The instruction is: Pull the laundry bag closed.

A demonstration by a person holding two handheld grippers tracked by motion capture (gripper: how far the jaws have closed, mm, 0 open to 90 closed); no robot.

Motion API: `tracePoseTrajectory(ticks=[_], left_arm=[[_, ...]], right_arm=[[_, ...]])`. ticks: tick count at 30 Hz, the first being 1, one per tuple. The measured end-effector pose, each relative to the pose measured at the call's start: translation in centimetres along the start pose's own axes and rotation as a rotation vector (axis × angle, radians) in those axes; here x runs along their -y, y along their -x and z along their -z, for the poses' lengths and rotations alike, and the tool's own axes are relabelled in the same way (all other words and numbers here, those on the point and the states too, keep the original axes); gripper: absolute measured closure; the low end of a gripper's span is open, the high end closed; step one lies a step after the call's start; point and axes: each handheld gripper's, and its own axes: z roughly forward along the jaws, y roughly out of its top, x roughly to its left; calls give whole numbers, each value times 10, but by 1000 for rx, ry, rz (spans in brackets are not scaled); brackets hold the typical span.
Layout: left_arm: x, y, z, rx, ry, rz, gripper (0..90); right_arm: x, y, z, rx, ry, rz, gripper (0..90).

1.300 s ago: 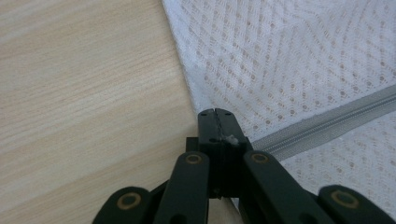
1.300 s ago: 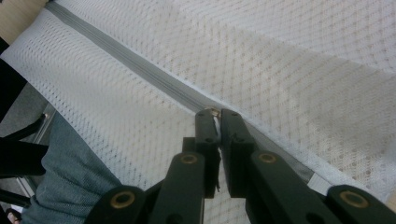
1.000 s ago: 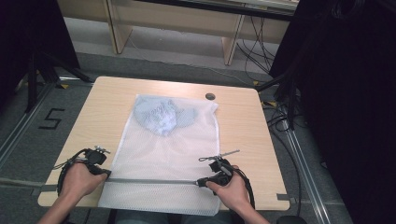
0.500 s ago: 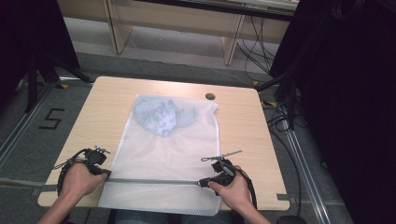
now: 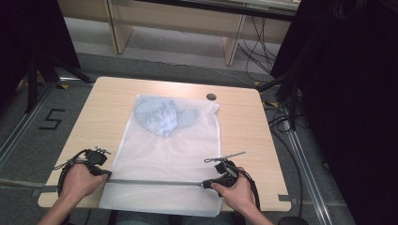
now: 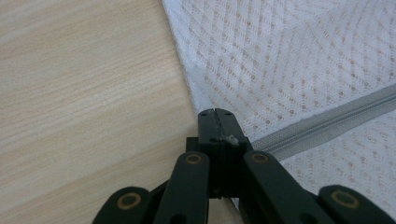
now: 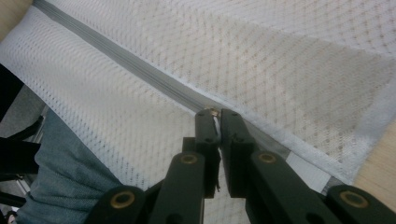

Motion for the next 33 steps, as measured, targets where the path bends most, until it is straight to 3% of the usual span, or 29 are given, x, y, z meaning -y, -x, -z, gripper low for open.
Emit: tracePoseTrajectory(ticks=[19, 22, 23, 26, 28, 29, 30, 32, 33], left_arm=[[0, 0, 0, 2, 0, 3, 900], [0, -1, 1, -2, -8, -10, 900], [0, -1, 0, 0, -7, -10, 900], [0, -1, 1, -2, -9, -13, 900], [0, -1, 1, -2, -10, -13, 900], [0, -1, 1, 0, -8, -12, 900], [0, -1, 0, -2, -6, -10, 900], [0, 0, 0, 1, -1, 1, 900], [0, -1, 1, -1, -10, -11, 900]], right_arm=[[4, 7, 3, 17, -8, -25, 870], [5, 9, 3, 12, 2, -11, 870], [6, 8, 3, 20, -2, -33, 870], [6, 10, 4, 7, -1, -13, 870], [7, 9, 4, 11, -7, -30, 870], [7, 7, 4, 6, -14, -64, 870], [7, 11, 5, 14, -8, -28, 870], [8, 9, 5, 3, -17, -59, 870], [8, 13, 4, 16, 0, -19, 870]])
